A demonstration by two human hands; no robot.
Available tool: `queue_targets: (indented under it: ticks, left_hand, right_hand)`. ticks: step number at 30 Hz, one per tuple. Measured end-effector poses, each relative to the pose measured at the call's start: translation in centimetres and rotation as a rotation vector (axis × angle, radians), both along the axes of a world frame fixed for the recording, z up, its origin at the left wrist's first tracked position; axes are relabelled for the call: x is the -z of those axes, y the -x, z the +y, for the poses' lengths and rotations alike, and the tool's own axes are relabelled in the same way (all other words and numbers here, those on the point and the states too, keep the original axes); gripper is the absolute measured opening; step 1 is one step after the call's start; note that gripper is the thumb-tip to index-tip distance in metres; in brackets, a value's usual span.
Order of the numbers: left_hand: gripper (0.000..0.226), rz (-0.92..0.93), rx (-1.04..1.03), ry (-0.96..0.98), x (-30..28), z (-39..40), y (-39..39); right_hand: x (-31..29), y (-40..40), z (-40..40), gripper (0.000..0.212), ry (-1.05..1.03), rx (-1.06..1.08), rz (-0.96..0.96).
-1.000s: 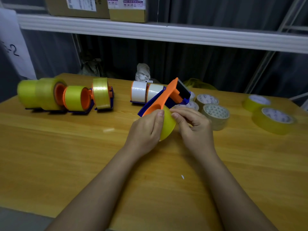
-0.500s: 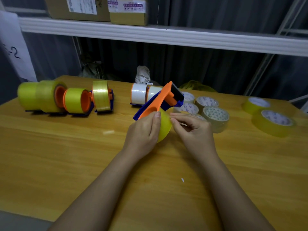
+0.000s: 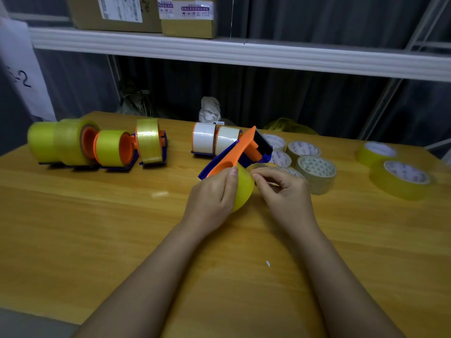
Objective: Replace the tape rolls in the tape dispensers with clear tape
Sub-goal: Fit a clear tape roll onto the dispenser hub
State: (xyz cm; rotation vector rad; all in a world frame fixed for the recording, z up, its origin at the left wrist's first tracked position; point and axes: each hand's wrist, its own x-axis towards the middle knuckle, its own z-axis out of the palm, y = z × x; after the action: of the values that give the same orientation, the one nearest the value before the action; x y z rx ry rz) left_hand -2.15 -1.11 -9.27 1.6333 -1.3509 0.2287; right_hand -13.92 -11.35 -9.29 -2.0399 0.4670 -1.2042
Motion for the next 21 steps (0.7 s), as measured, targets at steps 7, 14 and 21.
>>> queue_targets:
  ticks: [7,14,21]
  left_hand:
    - [0.031,0.016,-0.046,-0.019,0.10,0.00,-0.50]
    - [0.032,-0.023,-0.073,-0.040,0.13,0.04,-0.25]
    - [0.034,0.013,-0.045,-0.037,-0.10,0.13,-0.01]
  right_hand:
    - [-0.08,0.10,0.29,0.022,0.018,-0.063,0.058]
    - [0.12,0.01,-0.18,0.014,0.078,-0.009,0.089]
    - [0.04,0.01,-0.35,0.014,-0.021,-0.065,0.041]
